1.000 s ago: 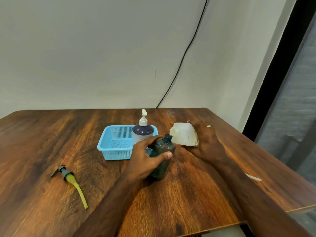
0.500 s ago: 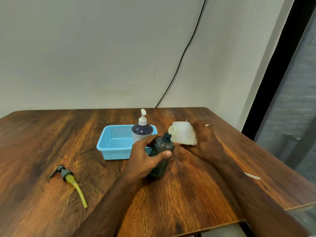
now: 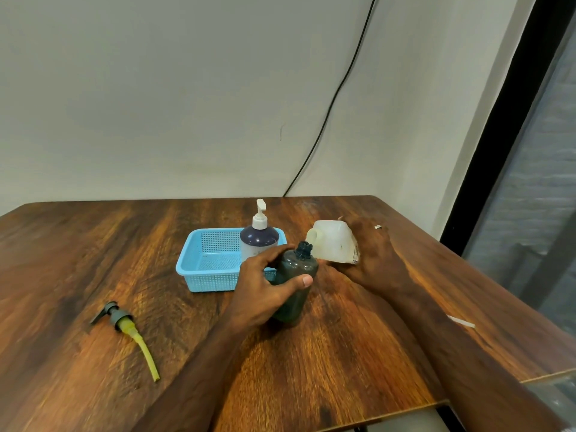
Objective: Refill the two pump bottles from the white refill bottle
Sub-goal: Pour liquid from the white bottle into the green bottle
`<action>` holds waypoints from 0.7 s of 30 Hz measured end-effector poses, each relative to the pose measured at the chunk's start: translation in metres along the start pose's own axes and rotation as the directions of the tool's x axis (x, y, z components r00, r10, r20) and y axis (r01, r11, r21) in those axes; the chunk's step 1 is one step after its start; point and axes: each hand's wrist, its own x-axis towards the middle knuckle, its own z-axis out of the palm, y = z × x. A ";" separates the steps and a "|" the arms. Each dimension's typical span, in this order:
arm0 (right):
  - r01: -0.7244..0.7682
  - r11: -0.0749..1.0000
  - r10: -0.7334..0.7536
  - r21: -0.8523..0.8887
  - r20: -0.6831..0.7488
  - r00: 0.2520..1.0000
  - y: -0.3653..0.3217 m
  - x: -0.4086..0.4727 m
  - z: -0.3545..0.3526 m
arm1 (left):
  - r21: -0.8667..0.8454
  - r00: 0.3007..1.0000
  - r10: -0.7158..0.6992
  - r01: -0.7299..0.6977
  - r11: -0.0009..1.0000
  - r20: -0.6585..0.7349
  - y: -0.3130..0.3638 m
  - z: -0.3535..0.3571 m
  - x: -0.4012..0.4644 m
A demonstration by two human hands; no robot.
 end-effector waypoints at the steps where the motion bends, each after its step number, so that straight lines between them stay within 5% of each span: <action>1: -0.001 1.000 0.001 0.000 0.001 1.000 0.000 0.000 0.000 | -0.005 1.000 -0.002 0.002 1.000 0.000 0.000 0.000 0.000; 21: 0.019 1.000 -0.019 0.000 -0.007 1.000 -0.002 0.000 -0.003 | -0.045 1.000 0.012 -0.011 0.999 0.009 0.000 0.000 0.000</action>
